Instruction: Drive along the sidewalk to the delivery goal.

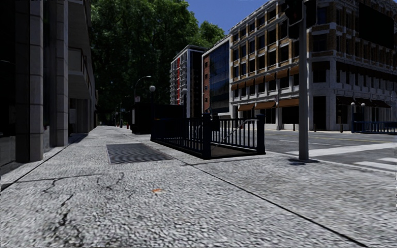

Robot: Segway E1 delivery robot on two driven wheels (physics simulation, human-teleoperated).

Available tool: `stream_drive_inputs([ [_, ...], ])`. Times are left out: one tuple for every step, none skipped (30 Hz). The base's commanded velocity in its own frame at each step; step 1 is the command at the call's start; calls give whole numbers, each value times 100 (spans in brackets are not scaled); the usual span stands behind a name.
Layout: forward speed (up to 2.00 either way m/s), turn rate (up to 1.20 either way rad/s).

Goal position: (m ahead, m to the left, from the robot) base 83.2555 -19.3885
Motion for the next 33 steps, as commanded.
stream_drive_inputs([
  [103, -48],
  [109, -48],
  [109, -48],
  [111, -56],
  [111, -70],
  [111, -74],
  [111, -75],
  [111, -75],
  [112, -75],
  [112, -73],
  [114, -73],
  [117, -72],
  [117, -72],
  [120, -72],
  [122, -72],
  [123, -72],
  [123, -72],
  [123, -72],
  [124, -72],
  [124, -72],
  [125, -72],
  [125, -72],
  [126, -72],
  [126, -72],
  [126, -72],
  [126, -72],
  [126, -72],
  [126, -72],
  [126, -72],
  [126, -72],
  [126, -72],
  [126, -72],
  [126, -72],
])
